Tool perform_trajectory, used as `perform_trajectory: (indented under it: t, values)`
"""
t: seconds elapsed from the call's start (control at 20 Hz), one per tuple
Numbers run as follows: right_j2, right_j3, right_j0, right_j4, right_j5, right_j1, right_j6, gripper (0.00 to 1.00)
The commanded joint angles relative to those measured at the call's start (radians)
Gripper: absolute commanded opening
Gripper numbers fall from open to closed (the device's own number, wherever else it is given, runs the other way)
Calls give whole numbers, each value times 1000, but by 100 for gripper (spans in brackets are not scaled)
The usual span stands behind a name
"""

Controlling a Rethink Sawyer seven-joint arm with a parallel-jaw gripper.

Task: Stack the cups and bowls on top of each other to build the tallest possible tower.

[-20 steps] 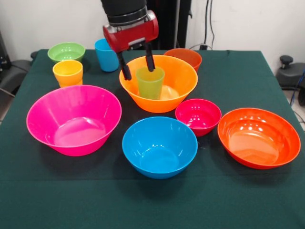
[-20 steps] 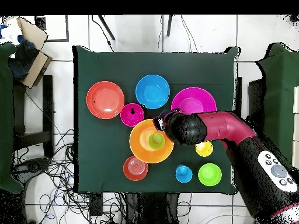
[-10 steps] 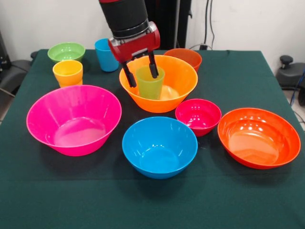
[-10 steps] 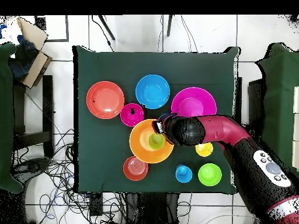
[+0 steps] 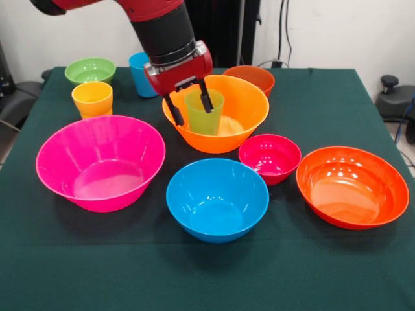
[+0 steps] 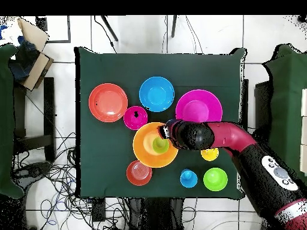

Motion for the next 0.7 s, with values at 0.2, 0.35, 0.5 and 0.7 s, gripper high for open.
perform_trajectory:
  t: [0.2, 0.35, 0.5, 0.7]
  values:
    - [76, 66, -100, 6, 74, -82, -129, 100]
    - [94, 79, -119, 11, 90, -96, -135, 100]
    - [82, 57, -104, -10, 78, -68, -123, 100]
    - [23, -9, -41, -88, -18, 28, -81, 100]
